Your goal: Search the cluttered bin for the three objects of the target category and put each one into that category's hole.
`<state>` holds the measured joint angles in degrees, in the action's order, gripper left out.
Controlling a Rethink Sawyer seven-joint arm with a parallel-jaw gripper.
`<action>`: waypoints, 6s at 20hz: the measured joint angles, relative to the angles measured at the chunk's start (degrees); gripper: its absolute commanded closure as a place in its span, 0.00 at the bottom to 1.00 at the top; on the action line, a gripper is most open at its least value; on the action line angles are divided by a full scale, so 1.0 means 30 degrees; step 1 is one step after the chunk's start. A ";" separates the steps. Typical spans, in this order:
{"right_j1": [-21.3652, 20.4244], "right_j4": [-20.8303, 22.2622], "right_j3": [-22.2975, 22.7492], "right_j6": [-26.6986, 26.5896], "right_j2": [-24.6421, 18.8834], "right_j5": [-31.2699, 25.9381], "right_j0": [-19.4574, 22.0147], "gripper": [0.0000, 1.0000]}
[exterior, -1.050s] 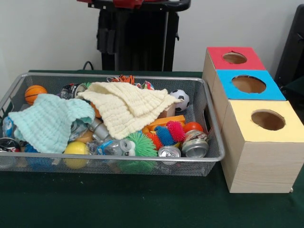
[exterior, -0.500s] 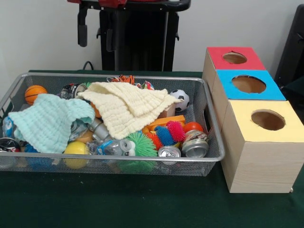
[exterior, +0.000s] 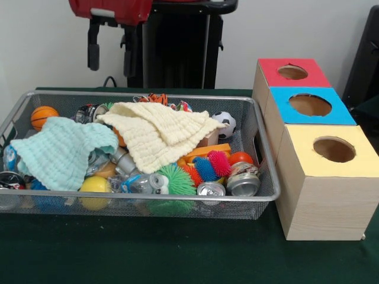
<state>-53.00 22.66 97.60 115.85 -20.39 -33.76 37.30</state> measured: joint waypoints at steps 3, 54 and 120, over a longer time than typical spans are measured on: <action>0.0668 0.0611 -0.0290 0.0000 -0.0041 0.0008 0.0122 0.00; 0.5381 0.5184 -0.2114 0.0000 0.0398 0.2586 -0.1704 0.00; 0.1476 0.2879 0.0484 0.0000 -0.0592 -0.1567 -0.0911 1.00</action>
<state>-48.57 31.29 99.06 115.85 -22.16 -38.46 34.57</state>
